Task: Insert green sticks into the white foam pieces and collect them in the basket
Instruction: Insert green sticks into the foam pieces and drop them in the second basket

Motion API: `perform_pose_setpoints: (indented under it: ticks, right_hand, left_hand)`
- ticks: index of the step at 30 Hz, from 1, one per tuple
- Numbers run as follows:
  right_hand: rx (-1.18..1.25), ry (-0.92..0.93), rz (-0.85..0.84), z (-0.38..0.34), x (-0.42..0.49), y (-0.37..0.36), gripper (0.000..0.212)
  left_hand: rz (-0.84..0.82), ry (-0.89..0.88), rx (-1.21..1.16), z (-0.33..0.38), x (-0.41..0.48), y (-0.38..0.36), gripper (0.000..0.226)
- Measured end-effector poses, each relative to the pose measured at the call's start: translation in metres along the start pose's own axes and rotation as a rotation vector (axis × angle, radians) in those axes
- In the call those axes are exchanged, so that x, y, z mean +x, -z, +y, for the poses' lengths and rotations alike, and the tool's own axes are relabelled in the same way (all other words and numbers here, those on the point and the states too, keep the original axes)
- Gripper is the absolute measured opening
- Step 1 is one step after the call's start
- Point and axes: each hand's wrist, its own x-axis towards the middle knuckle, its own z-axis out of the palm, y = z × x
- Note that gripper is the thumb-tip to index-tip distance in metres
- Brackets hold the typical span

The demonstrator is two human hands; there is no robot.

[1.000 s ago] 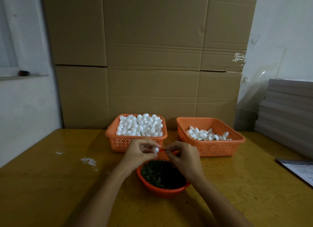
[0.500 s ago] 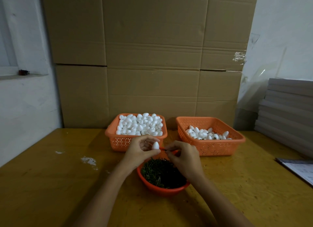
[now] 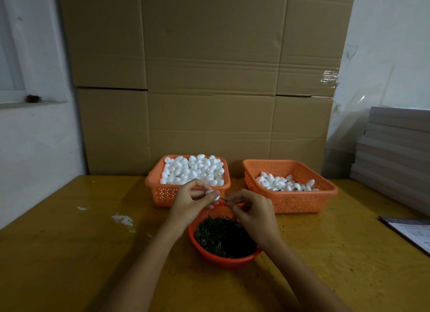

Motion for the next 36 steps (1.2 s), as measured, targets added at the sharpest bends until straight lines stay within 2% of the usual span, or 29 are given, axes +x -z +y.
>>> perform_pose_setpoints:
  ticks: [4,12,15,22,27,32,34,36]
  right_hand:
    - [0.022,0.019,-0.01,-0.003,0.0,0.001,0.009]
    - [0.031,0.057,0.055,-0.004,-0.001,0.001,0.008]
    - [0.008,0.077,0.013,-0.003,-0.001,0.001,0.009]
    - [-0.068,0.136,0.003,-0.001,-0.002,-0.001,0.012]
    - [-0.073,0.102,-0.016,0.001,-0.001,-0.002,0.027]
    - [-0.124,0.077,-0.043,-0.003,0.01,0.023,0.014]
    - [-0.035,-0.007,-0.008,-0.001,0.015,0.04,0.011]
    - [0.086,-0.1,0.099,0.005,0.017,0.056,0.008]
  left_hand:
    - [-0.005,0.007,-0.003,0.001,0.001,0.0,0.039]
    - [-0.001,-0.01,0.028,-0.001,0.001,0.001,0.031]
    - [-0.005,-0.02,0.049,0.0,0.0,0.001,0.03]
    - [-0.068,-0.115,0.221,0.001,-0.001,-0.004,0.036]
    - [-0.096,-0.125,0.255,-0.001,-0.001,-0.002,0.038]
    - [-0.11,-0.011,0.163,0.009,-0.003,-0.006,0.046]
    - [-0.098,-0.02,0.139,0.01,-0.002,-0.008,0.045]
    - [-0.109,-0.033,0.147,0.01,-0.002,-0.01,0.045]
